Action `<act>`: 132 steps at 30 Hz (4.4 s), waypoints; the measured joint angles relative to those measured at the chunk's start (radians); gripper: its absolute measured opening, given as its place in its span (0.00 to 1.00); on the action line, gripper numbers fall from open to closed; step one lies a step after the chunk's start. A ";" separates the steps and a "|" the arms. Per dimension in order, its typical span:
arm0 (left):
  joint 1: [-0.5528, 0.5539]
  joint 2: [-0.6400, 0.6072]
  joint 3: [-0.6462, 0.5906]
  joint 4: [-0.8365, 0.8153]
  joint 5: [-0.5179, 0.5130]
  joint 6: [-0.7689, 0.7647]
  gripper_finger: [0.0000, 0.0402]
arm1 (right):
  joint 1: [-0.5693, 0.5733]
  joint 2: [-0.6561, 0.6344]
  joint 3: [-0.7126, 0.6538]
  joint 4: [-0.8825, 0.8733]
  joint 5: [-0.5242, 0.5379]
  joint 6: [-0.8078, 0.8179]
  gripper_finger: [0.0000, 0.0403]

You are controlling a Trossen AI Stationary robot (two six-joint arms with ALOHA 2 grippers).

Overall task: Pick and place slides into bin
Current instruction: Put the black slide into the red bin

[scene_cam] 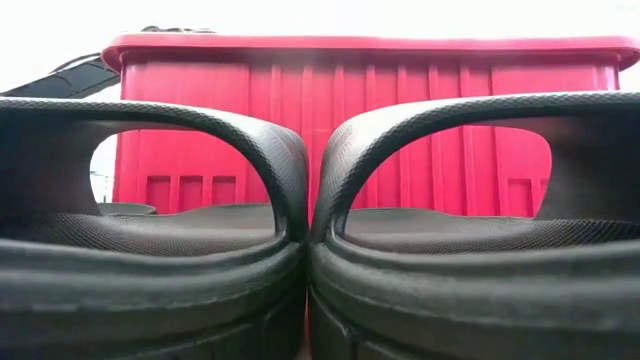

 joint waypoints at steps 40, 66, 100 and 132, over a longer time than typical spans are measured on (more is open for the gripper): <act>-0.077 -0.089 0.032 0.048 -0.466 -0.088 0.38 | 0.000 0.000 0.000 0.023 -0.005 -0.007 0.00; -0.406 -0.861 0.037 0.229 -0.383 -0.457 0.01 | 0.000 0.000 0.000 0.022 -0.088 -0.102 0.00; -0.661 -1.798 -1.387 1.417 -0.887 -0.989 0.00 | 0.000 0.054 0.000 0.220 -0.219 0.072 0.00; -0.714 -1.764 -1.400 1.424 -0.944 -1.276 0.03 | -0.005 0.423 0.394 -0.223 -0.459 0.176 0.33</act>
